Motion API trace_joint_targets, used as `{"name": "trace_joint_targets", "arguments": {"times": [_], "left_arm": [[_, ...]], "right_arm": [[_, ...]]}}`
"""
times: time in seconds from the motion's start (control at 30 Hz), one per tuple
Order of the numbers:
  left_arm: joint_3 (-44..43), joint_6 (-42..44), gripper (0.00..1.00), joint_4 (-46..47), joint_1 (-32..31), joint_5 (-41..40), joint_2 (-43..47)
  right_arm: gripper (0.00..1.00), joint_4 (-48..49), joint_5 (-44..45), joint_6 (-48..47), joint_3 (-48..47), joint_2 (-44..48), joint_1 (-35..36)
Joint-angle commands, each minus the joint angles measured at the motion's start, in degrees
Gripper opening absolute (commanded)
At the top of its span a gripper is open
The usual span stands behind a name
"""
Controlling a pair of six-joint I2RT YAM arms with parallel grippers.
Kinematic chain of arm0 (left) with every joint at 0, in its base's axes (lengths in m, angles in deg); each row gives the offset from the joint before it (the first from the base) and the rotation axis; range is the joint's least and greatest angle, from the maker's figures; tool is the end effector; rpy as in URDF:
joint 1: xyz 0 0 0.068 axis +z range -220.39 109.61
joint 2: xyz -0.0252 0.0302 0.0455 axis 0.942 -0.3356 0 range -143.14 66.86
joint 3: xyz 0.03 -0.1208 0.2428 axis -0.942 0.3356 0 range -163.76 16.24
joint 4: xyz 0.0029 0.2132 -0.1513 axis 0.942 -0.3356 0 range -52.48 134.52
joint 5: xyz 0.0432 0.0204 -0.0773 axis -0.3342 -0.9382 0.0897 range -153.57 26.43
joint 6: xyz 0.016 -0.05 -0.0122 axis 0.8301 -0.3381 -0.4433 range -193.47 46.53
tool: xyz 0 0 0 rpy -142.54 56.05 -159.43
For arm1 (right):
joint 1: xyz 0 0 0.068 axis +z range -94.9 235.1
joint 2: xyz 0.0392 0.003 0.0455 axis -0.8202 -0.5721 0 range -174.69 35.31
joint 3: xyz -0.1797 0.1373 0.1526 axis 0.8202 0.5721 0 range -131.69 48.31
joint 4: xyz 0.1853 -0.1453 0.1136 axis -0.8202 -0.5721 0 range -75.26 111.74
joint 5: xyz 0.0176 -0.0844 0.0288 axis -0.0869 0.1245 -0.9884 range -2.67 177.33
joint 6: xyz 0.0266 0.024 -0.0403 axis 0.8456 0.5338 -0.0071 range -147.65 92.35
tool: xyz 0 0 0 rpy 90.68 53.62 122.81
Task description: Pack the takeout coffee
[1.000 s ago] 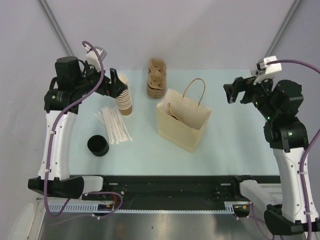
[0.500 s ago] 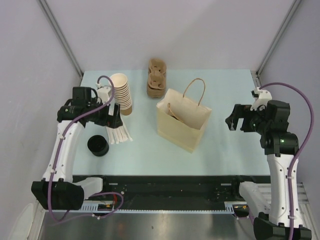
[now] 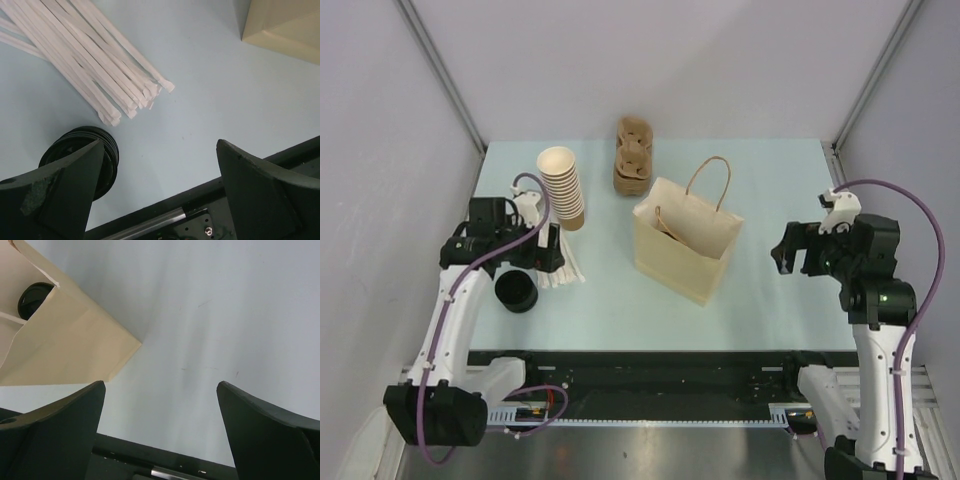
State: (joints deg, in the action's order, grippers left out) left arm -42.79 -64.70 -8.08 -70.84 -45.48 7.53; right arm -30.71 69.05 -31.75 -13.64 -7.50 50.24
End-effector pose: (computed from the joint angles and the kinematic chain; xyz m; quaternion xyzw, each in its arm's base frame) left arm 0.1956 -0.0125 0.3134 0.1251 0.9292 -0.1258 0.3241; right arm 0.1286 0.0002 0.3707 -0.0696 0.8694 0.1028 0.4783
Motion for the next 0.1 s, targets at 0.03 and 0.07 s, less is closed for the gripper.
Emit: {"name": "trace_joint_targets", "arguments": {"times": [0.03,0.07], "left_arm": [[-0.9,-2.0,0.99,3.0,0.3,-1.4,2.3],[-1.2,-2.0,0.99,2.9,0.3,-1.2,2.2]], "right_arm": [[1.0,0.6,0.2,-1.0,-0.2,0.6,-0.1],[1.0,0.5,0.2,-1.0,-0.2,0.5,-0.2]]}}
